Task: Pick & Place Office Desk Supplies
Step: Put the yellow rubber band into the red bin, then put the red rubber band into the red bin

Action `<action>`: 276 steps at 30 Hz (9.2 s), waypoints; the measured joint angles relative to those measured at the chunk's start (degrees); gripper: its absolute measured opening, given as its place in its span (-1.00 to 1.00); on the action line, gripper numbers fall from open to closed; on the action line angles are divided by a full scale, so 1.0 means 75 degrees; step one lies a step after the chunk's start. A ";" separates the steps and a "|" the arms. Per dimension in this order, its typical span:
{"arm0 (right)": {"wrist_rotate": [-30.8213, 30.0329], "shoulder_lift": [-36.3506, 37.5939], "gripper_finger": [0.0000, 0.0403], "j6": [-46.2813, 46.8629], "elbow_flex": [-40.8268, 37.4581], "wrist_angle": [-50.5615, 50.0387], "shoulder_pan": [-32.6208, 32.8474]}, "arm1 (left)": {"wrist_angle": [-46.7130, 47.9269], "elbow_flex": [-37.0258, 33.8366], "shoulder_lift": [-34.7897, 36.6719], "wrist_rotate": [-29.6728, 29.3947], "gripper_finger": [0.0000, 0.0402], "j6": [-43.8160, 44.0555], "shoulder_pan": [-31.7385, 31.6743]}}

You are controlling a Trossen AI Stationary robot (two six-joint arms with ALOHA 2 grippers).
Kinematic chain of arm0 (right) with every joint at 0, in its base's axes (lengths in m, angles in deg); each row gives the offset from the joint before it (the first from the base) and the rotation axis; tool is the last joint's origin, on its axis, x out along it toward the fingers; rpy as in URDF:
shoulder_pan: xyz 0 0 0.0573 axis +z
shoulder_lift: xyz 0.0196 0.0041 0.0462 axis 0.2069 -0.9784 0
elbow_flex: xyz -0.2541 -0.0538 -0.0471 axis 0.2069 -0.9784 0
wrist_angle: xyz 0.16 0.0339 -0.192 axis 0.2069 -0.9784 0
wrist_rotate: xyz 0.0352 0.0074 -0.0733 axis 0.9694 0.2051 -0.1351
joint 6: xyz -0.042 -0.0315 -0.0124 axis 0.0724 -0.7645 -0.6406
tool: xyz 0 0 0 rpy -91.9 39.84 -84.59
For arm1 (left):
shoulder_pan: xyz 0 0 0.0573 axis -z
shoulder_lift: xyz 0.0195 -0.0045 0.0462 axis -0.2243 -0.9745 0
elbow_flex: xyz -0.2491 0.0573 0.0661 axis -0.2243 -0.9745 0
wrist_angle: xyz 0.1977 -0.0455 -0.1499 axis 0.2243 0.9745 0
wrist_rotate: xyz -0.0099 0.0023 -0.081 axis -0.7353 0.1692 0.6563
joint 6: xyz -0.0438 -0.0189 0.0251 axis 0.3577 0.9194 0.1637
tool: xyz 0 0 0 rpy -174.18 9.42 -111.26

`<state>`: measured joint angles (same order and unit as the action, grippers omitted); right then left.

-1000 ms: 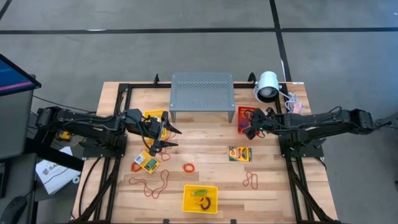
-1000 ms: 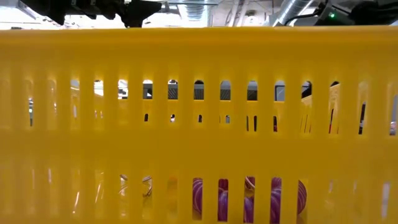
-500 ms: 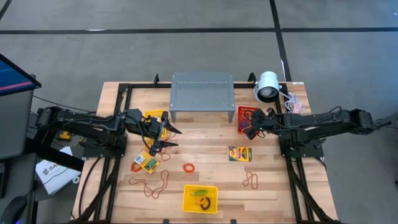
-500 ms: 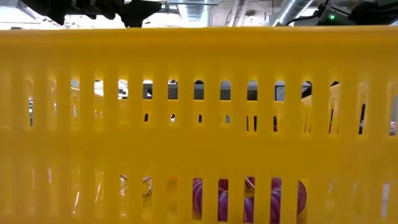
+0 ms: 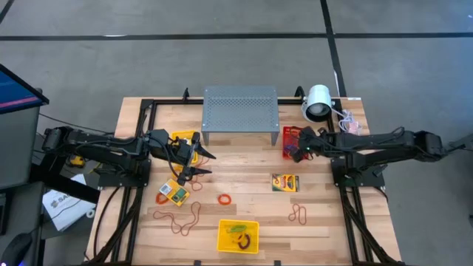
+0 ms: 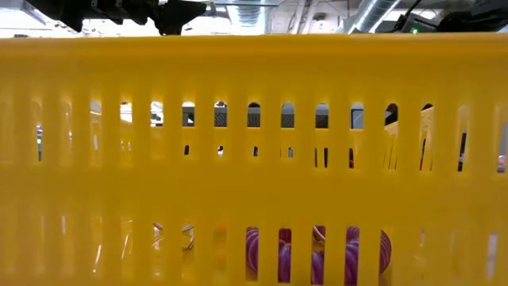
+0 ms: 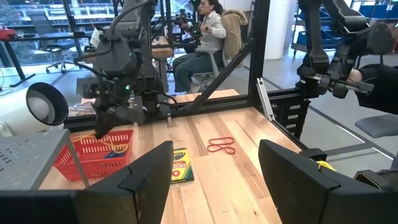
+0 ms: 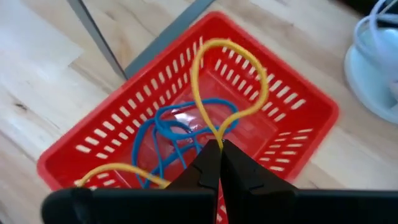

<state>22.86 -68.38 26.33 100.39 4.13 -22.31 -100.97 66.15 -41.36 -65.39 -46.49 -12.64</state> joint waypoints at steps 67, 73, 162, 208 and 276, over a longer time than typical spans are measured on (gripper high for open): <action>0.0773 -0.1438 -0.02 -0.2922 0.2630 0.0896 0.1387 | 0.0384 -0.0003 -0.0003 0.0003 0.15 0.0000 0.0003; 0.0781 -0.0548 -0.03 -0.3461 0.2637 0.2116 0.2515 | 0.0919 -0.0003 -0.0003 0.0054 0.15 0.0399 0.0003; 0.1992 -0.3856 -0.05 0.2215 0.2941 -0.1529 0.7165 | -0.3327 0.0000 -0.3019 -0.0210 0.15 0.2975 0.2471; 0.2718 -0.4987 -0.94 0.1757 0.2970 -0.1447 0.6811 | -0.3314 0.0000 -0.3019 -0.0207 0.15 0.3150 0.2521; -0.4702 -0.1947 -1.00 0.4194 0.5228 -0.6686 0.8083 | -0.3305 0.0000 -0.3019 -0.0204 0.15 0.3177 0.2570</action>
<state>-12.40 -82.98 57.78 139.61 -46.01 38.32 -125.76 66.15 -64.00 -66.92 -22.66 6.63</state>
